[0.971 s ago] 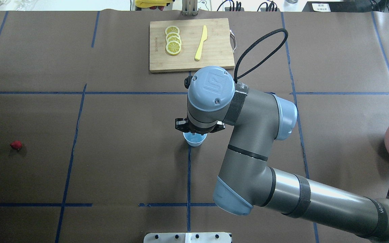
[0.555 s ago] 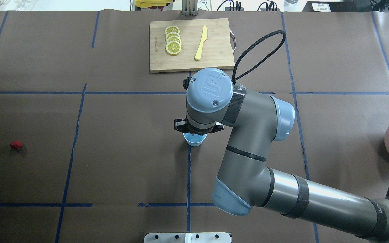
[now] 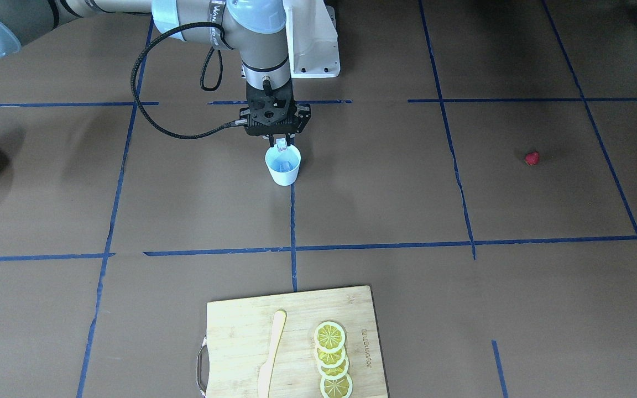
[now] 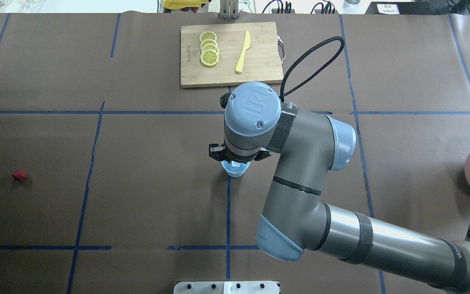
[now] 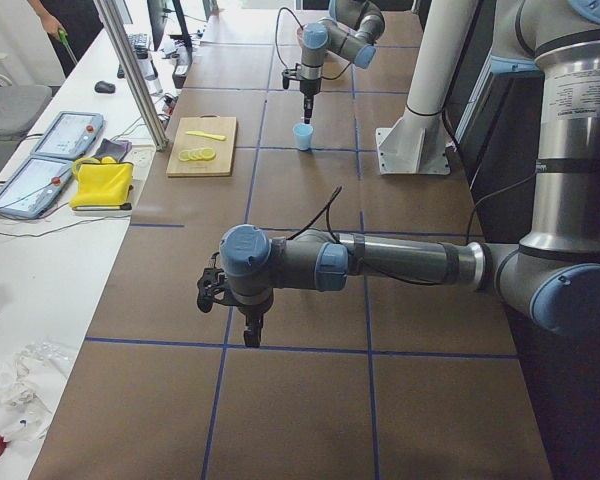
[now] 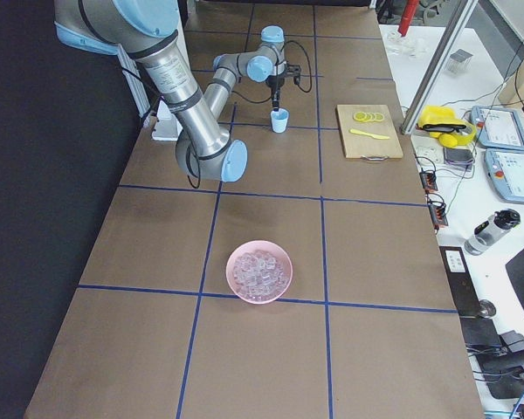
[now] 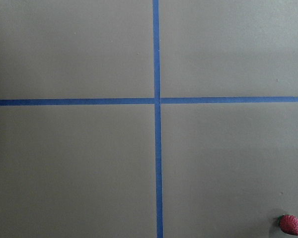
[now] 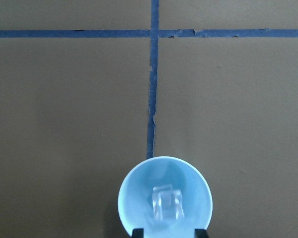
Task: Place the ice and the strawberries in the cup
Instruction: 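Open the right gripper to drop the ice cube into the cup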
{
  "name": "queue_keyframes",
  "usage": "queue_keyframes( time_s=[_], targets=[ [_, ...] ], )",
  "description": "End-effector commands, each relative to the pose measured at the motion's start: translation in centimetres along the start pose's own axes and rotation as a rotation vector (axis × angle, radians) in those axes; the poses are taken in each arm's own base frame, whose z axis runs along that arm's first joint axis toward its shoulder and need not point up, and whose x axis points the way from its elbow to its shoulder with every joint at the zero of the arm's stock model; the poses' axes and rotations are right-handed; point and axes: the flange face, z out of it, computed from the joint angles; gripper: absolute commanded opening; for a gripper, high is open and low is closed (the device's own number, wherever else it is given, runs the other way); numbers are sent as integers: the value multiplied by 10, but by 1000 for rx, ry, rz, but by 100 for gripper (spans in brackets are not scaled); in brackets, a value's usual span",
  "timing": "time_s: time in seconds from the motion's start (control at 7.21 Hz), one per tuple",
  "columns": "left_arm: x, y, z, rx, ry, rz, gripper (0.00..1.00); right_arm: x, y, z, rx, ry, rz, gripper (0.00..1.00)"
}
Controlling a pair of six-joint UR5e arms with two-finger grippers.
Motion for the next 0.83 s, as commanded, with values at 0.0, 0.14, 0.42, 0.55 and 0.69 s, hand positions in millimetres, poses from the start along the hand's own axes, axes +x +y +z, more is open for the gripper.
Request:
queue_keyframes(
  time_s=[0.0, 0.14, 0.42, 0.55, 0.69],
  targets=[
    [1, -1, -1, 2, 0, 2, 100, 0, 0, 0, 1, 0, 0, 57],
    [1, -1, -1, 3, 0, 3, 100, 0, -1, 0, 2, 0, 1, 57],
    [2, -1, -1, 4, 0, 4, 100, 5, -10, -14, 21, -14, -10, 100],
    [2, -1, -1, 4, 0, 4, 100, 6, -12, -22, 28, -24, -8, 100],
    [2, -1, -1, 4, 0, 4, 100, 6, -13, -23, 31, -27, -3, 100]
  ],
)
